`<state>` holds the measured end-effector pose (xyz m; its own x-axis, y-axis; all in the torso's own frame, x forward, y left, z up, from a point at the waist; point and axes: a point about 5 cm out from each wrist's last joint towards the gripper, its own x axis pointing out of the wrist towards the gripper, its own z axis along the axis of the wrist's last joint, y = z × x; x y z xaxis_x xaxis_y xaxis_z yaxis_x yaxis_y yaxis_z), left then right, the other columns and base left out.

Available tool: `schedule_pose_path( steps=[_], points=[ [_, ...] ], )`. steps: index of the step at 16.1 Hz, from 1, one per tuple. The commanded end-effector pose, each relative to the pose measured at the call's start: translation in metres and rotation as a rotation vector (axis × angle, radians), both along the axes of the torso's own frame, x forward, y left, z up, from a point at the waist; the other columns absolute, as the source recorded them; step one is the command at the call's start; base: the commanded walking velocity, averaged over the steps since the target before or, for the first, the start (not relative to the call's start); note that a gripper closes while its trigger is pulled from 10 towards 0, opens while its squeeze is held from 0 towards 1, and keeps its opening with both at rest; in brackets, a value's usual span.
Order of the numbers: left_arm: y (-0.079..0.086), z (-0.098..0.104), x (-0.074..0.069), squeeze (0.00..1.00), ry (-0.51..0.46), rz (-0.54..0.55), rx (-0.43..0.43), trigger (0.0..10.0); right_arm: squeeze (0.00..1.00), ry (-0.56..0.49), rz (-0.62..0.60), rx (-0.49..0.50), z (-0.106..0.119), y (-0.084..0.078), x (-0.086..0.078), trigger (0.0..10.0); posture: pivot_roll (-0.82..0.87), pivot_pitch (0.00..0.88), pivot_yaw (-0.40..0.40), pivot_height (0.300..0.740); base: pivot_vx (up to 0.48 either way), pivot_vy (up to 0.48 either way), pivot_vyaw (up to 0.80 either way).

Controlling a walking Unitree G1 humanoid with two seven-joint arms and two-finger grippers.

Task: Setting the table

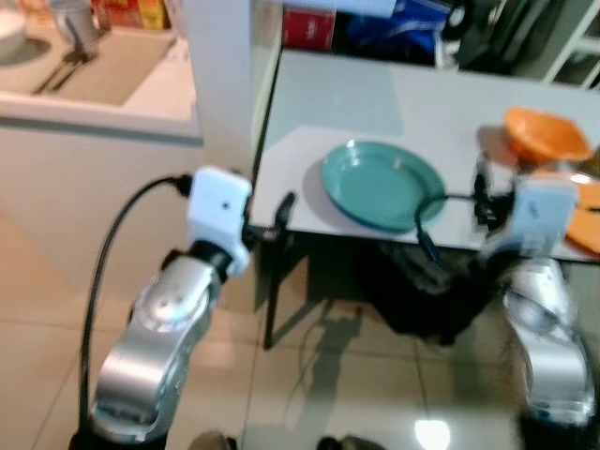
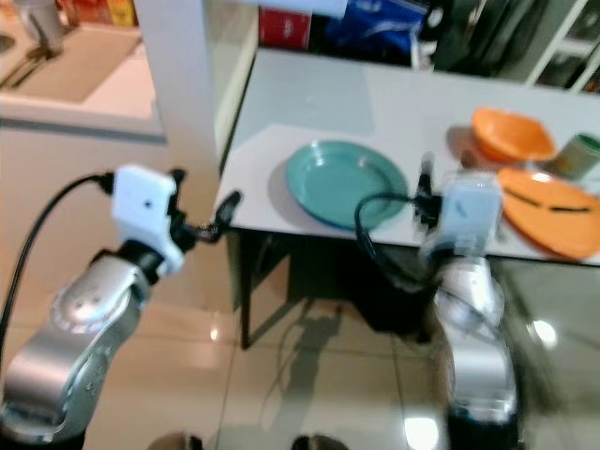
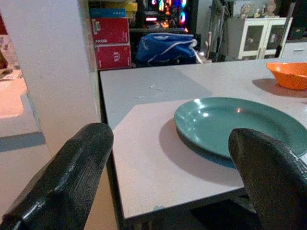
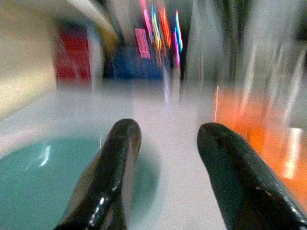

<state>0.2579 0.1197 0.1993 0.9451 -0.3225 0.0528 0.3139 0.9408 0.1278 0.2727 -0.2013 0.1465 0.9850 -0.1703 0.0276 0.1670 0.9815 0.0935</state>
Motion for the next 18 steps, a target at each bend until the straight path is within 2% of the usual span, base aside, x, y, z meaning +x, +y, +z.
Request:
schedule_pose_path(
  steps=[1, 2, 3, 4, 5, 6, 7, 8, 9, 10, 12, 13, 14, 17, 18],
  points=[
    [0.001, 0.003, -0.002, 0.0, -0.015, 0.008, -0.011, 10.0, 0.0, 0.137, 0.032, 0.258, -0.011, -0.002, -0.005, 10.0, 0.01, 0.091, -0.07, 0.74, 0.0, 0.0, 0.0],
    [0.005, 0.002, -0.006, 0.0, -0.004, 0.023, -0.013, 10.0, 0.0, 0.154, 0.141, 0.092, -0.006, 0.007, -0.008, 10.0, 0.01, 0.091, -0.067, 0.74, 0.0, 0.0, 0.0],
    [0.006, -0.001, -0.007, 0.0, 0.005, 0.026, 0.006, 10.0, 0.0, -0.01, 0.263, -0.428, 0.009, 0.015, -0.008, 10.0, 0.01, 0.088, -0.05, 0.74, 0.0, 0.0, 0.0],
    [0.008, -0.004, -0.006, 0.0, 0.012, 0.036, 0.011, 10.0, 0.0, -0.109, 0.334, -0.584, 0.012, 0.021, -0.006, 10.0, 0.0, 0.086, -0.022, 0.74, 0.0, 0.0, 0.0],
    [0.009, -0.005, -0.003, 0.0, 0.015, 0.054, 0.01, 10.0, 0.0, -0.133, 0.276, -0.598, 0.008, 0.015, -0.003, 10.0, -0.01, 0.082, -0.004, 0.74, 0.0, 0.0, 0.0],
    [0.009, -0.004, 0.0, 0.0, 0.015, 0.062, 0.012, 10.0, 0.0, -0.155, 0.319, -0.703, 0.006, 0.017, -0.003, 10.0, -0.01, 0.08, -0.002, 0.74, 0.0, 0.0, 0.0],
    [0.008, -0.002, 0.004, 0.0, 0.004, 0.057, 0.015, 10.0, 0.0, -0.06, 0.276, -0.585, -0.001, 0.011, -0.001, 10.0, -0.01, 0.084, -0.018, 0.74, 0.0, 0.266, 0.0],
    [0.007, -0.001, 0.006, 0.0, -0.011, 0.059, 0.024, 10.0, 0.0, 0.028, 0.185, -0.42, -0.009, 0.004, 0.004, 10.0, -0.01, 0.085, -0.026, 0.74, 0.0, 0.292, 0.0],
    [0.008, 0.0, 0.006, 0.0, -0.024, 0.072, 0.028, 10.0, 0.0, 0.068, 0.135, -0.31, -0.015, 0.0, 0.01, 10.0, 0.0, 0.085, -0.057, 0.74, 0.0, 0.3, 0.0],
    [0.01, 0.001, 0.005, 0.0, -0.037, 0.103, 0.038, 10.0, 0.0, 0.092, 0.142, -0.197, -0.023, 0.003, 0.015, 10.0, 0.01, 0.089, -0.072, 0.74, 0.0, 0.48, 0.0],
    [0.015, -0.002, 0.002, 0.0, -0.036, 0.129, 0.069, 10.0, 0.0, 0.089, 0.214, -0.067, -0.018, 0.017, 0.016, 10.0, 0.03, 0.093, -0.089, 0.74, 0.0, 0.48, 0.0],
    [0.016, -0.002, 0.002, 0.0, -0.035, 0.136, 0.074, 10.0, 0.0, 0.091, 0.233, -0.041, -0.017, 0.02, 0.016, 10.0, 0.03, 0.093, -0.089, 0.74, 0.0, 0.48, 0.0],
    [0.024, -0.006, 0.003, 0.0, -0.021, 0.186, 0.088, 10.0, 0.0, 0.035, 0.261, 0.053, -0.002, 0.033, 0.016, 10.0, 0.02, 0.088, -0.079, 0.74, 0.0, 0.48, 0.0],
    [0.022, -0.006, 0.006, 0.0, -0.03, 0.168, 0.089, 10.0, 0.0, -0.024, 0.354, 0.07, 0.012, 0.058, 0.017, 10.0, 0.01, 0.085, -0.064, 0.74, 0.0, 0.48, 0.0],
    [0.021, -0.001, 0.009, 0.0, -0.059, 0.161, 0.106, 10.0, 0.0, -0.014, 0.334, 0.098, 0.014, 0.062, 0.022, 10.0, 0.02, 0.075, -0.066, 0.74, 0.0, 0.48, 0.0]
  ],
)
